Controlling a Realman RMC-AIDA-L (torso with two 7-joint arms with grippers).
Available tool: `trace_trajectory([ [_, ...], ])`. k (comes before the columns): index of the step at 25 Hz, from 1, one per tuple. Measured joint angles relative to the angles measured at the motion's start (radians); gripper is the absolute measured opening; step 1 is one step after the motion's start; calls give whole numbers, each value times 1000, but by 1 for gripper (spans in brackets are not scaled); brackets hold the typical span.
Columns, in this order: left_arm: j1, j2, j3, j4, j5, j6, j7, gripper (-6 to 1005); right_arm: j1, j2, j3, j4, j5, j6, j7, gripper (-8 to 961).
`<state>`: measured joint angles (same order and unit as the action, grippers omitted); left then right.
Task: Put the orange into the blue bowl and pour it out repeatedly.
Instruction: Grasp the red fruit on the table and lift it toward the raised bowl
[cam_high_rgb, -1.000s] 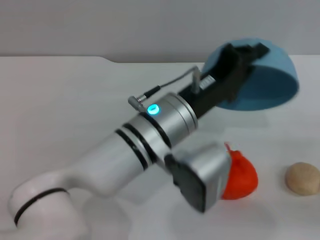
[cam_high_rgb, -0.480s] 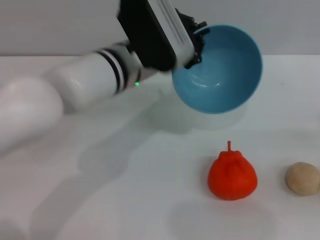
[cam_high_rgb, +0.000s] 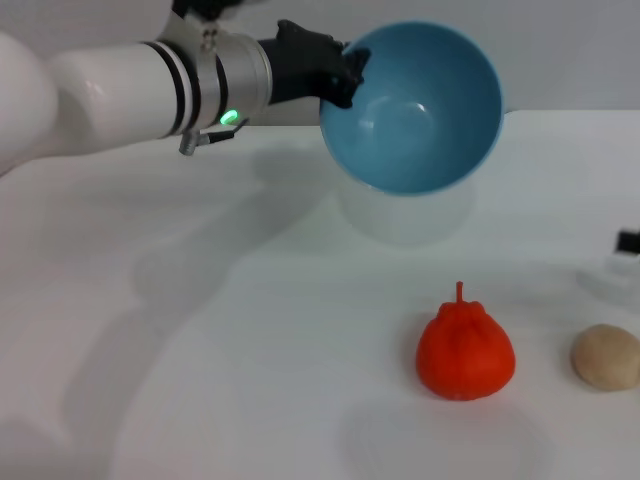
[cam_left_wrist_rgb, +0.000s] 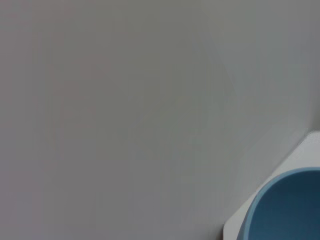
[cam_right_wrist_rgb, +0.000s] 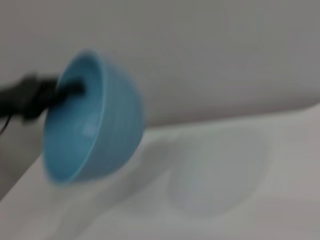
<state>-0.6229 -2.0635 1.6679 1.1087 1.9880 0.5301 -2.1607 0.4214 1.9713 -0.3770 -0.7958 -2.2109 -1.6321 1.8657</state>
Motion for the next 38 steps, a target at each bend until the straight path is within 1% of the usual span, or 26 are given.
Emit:
trace_trajectory([
  [1, -5, 0, -4, -4, -10, 3, -7, -2, 11, 3, -21, 2, -15, -8, 7, 600],
  [6, -25, 2, -17, -53, -32, 37, -21, -2, 60, 43, -134, 20, -39, 3, 69, 593],
  [8, -23, 2, -21, -74, -32, 38, -21, -2, 87, 48, -176, 54, -61, 26, 102, 591],
  [11, -18, 1, -16, -78, -33, 39, -21, -1, 122, 51, -196, 114, -83, 70, 113, 587],
  [12, -16, 1, -16, -78, -33, 40, -24, -1, 140, 55, -211, 151, -86, 96, 113, 585],
  [16, -15, 0, -16, -78, -32, 39, -31, -1, 157, 62, -252, 189, -86, 121, 115, 580],
  [19, -15, -1, -15, -80, -27, 35, -32, -1, 170, 79, -289, 197, -107, 132, 133, 576],
  [22, -15, -1, -15, -80, -26, 34, -32, -2, 174, 90, -336, 198, -168, 169, 195, 572],
  [28, -11, 0, -15, -84, -26, 23, -26, -1, 166, 90, -332, 194, -170, 177, 199, 564],
  [34, -12, 0, -16, -89, -26, 20, -25, -1, 172, 92, -338, 193, -169, 170, 160, 556],
  [38, -12, 0, -16, -92, -26, 18, -24, -2, 172, 92, -337, 193, -157, 169, 139, 374],
])
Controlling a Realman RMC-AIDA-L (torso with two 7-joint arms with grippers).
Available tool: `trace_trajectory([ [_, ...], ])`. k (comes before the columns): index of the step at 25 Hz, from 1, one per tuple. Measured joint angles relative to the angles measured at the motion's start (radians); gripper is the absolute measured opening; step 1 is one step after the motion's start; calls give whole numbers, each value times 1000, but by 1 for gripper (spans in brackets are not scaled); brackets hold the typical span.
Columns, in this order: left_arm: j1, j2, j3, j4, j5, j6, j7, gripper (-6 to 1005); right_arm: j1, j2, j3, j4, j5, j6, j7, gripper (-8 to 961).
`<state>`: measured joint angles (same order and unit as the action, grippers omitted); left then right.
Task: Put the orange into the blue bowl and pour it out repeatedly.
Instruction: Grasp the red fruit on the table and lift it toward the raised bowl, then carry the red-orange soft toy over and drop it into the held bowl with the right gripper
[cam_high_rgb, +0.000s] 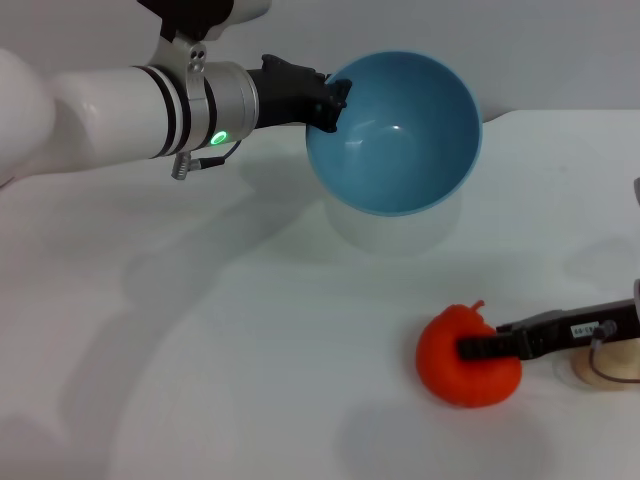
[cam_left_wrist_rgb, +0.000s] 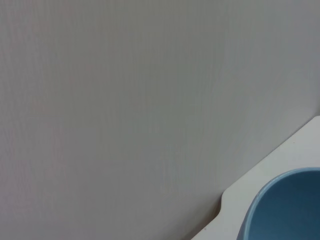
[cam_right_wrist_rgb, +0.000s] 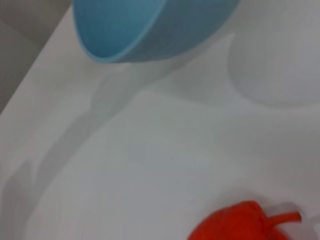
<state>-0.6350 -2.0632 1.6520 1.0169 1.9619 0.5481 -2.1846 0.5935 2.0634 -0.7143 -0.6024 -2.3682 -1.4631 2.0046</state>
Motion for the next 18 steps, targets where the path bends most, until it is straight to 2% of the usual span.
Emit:
trace_trajectory([
  [1, 0, 0, 0, 0, 0, 0, 0, -2, -3, 0, 0, 0, 16, -2, -12, 328],
  [9, 2, 2, 0, -2, 0, -6, 2, -2, -41, 0, 8, -29, 165, -65, -119, 259],
  [13, 2, 2, 0, -5, 1, -9, -2, -1, -86, -2, 10, -136, 294, -177, -158, 223],
  [18, -9, 0, 1, -15, 1, -9, -4, -1, -158, -5, 10, -373, 488, -323, -152, 175],
])
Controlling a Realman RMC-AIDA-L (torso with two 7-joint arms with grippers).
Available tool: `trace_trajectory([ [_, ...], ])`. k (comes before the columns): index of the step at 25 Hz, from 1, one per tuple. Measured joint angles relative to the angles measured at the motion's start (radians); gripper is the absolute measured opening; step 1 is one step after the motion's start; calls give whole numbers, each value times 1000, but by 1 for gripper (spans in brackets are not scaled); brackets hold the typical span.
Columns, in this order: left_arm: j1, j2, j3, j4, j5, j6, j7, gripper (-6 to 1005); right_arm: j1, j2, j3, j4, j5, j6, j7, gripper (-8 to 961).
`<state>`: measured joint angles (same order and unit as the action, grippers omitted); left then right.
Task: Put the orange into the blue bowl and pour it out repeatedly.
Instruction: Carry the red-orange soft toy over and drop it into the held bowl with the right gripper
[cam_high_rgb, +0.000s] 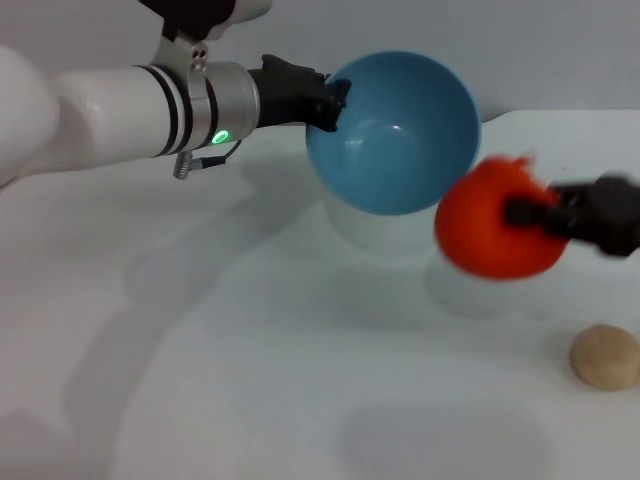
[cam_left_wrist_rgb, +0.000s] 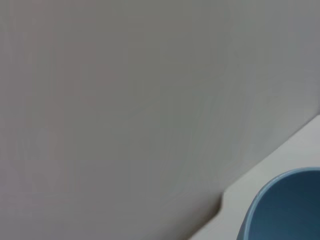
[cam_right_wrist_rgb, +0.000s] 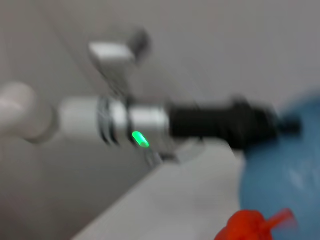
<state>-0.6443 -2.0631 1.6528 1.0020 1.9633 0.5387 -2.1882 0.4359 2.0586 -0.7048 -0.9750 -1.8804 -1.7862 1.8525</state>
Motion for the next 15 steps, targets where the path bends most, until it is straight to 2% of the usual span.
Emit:
trace_trajectory([
  [3, -23, 0, 7, -5, 1, 49, -26, -1, -21, 0, 16, -106, 78, -24, 2, 148],
  [6, -56, 0, 43, -3, 9, 104, -56, -1, -11, 4, 28, -157, 98, -24, 0, 116],
  [11, -117, -4, 67, -20, 151, 181, -217, -1, 2, 4, 27, -150, 92, -10, -2, 62],
  [15, -130, -7, 96, -14, 238, 224, -315, -2, 2, 6, 17, -134, 23, 41, -2, 41],
])
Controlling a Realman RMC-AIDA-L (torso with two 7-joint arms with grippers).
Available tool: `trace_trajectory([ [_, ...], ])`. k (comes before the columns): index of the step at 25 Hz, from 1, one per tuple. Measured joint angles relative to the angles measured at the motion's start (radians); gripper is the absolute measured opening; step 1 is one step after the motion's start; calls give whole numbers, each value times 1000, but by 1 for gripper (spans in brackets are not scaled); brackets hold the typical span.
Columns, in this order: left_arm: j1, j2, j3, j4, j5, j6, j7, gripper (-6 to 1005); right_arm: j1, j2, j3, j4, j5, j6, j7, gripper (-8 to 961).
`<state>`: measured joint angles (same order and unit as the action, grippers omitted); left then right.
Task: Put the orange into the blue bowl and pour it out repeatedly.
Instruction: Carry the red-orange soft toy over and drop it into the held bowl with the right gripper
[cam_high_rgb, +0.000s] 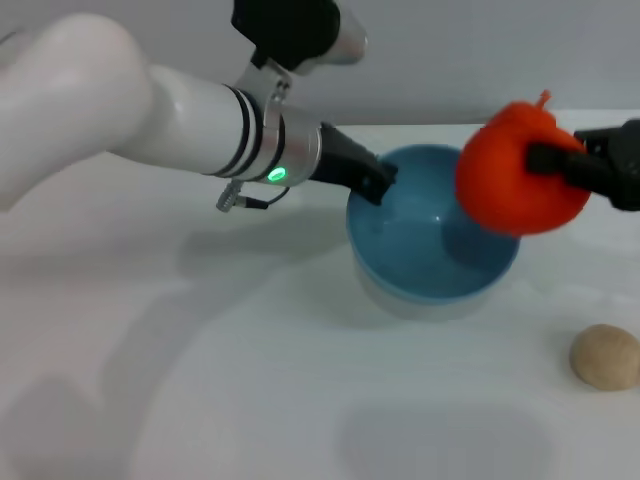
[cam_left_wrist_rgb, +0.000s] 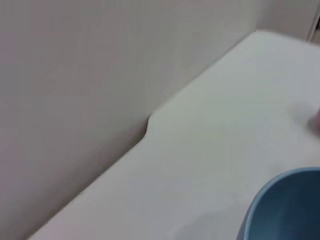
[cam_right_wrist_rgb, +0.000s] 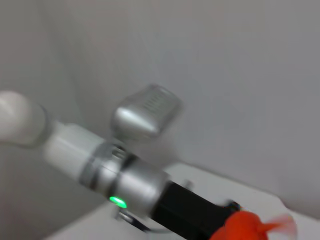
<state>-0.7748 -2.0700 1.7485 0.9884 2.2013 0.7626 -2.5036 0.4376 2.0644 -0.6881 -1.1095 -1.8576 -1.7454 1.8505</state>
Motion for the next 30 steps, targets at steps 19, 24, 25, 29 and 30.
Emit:
trace_trajectory([
  [19, -8, -3, 49, -3, 53, -28, -49, -2, 93, 3, -63, 238, -170, 206, -46, 39],
  [24, -9, -3, 47, -3, 54, -30, -49, -1, 83, -1, -50, 232, -140, 207, -50, 287],
  [25, -9, -3, 47, -3, 54, -30, -49, -1, 83, -1, -50, 232, -140, 207, -50, 333],
  [29, -10, -2, 47, -9, 53, -28, -48, -1, 75, -5, -26, 212, -117, 208, -52, 471],
  [30, -10, -2, 48, -10, 53, -23, -48, -1, 70, -3, -10, 196, -106, 212, -53, 472],
])
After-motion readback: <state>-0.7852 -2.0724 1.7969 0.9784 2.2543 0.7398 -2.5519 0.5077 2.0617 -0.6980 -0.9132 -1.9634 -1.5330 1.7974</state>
